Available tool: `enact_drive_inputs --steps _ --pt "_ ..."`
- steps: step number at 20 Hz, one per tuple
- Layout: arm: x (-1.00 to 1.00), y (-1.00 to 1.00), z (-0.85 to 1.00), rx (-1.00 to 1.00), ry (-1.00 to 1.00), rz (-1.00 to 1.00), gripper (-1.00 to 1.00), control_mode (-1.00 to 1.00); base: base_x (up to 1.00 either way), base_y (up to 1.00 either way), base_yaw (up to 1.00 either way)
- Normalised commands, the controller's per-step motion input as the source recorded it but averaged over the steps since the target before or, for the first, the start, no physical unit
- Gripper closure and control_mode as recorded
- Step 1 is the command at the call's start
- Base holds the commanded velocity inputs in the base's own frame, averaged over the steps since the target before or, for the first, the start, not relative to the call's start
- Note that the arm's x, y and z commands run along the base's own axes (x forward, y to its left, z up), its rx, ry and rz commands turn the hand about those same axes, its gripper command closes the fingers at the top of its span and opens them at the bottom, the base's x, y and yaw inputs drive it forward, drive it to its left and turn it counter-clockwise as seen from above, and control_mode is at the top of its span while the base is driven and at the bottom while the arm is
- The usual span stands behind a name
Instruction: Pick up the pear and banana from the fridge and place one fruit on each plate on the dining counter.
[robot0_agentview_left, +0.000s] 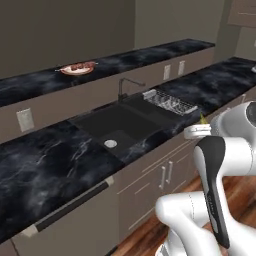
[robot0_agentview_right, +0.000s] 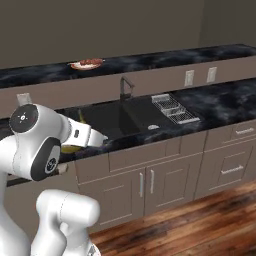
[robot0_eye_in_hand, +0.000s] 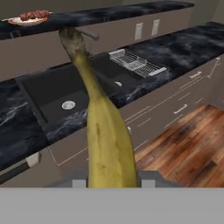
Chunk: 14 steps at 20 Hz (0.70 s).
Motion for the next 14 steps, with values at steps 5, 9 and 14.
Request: enact_drive_inputs --steps 5,9,14 --pt "0.0 0.0 0.0 0.0 0.0 0.0 1.0 1.0 -0.7 1.0 0.07" --pt "0.0 0.0 0.0 0.0 0.0 0.0 1.0 1.0 -0.62 1.0 0.01" --pt "0.0 0.0 0.0 0.0 0.0 0.0 1.0 1.0 -0.62 1.0 0.0"
